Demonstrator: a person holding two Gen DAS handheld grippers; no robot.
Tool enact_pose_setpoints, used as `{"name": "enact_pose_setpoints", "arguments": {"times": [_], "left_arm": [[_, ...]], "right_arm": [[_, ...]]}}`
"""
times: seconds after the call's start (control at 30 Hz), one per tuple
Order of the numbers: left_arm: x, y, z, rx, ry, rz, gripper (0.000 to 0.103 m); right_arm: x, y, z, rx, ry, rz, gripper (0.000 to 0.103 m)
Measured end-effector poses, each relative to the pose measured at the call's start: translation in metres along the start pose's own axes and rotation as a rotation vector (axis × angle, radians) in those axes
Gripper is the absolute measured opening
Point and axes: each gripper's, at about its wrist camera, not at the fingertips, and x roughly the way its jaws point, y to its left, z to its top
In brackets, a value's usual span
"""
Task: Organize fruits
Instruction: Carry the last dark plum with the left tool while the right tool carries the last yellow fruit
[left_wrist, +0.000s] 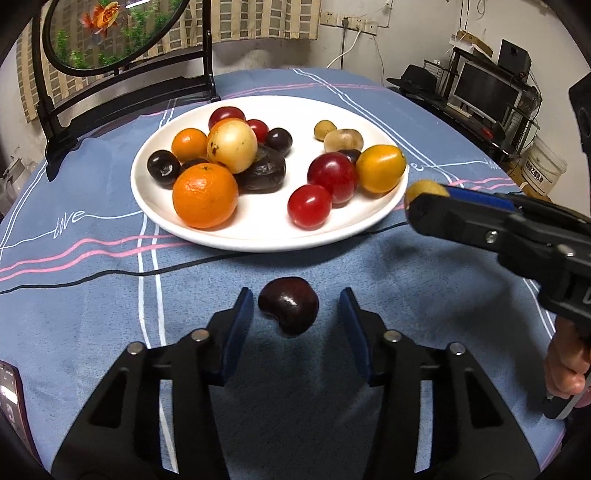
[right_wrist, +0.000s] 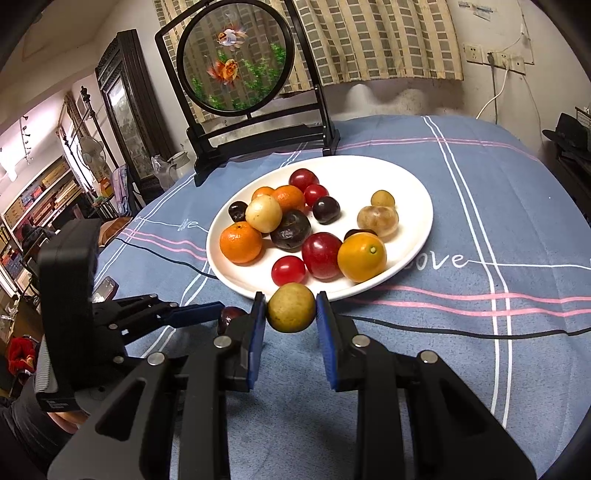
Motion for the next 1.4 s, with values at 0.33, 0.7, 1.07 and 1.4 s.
{"name": "enact_pose_setpoints", "arguments": {"times": [0.33, 0.7, 1.07, 1.4], "left_arm": [[0.004, 0.001, -0.001, 0.007, 0.005, 0.035, 0.034], [-0.027, -0.006, 0.001, -0.009, -0.080, 0.002, 0.034], [-0.039, 0.032, 0.059, -0.140, -0.203, 0.042, 0.033], [-0.006, 0.047, 0.096, -0.164, -0.190, 0.095, 0.033]], "right_arm": [[-0.004, 0.000, 0.000, 0.003, -0.014, 0.000, 0.028], [-0.017, 0.002, 0.001, -0.001, -0.073, 0.013, 0.028], [-0.004, -0.015, 0.043, 0.016, -0.144, -0.029, 0.028], [0.041, -0.025, 0.066, 0.003, -0.089, -0.059, 0.028]]}}
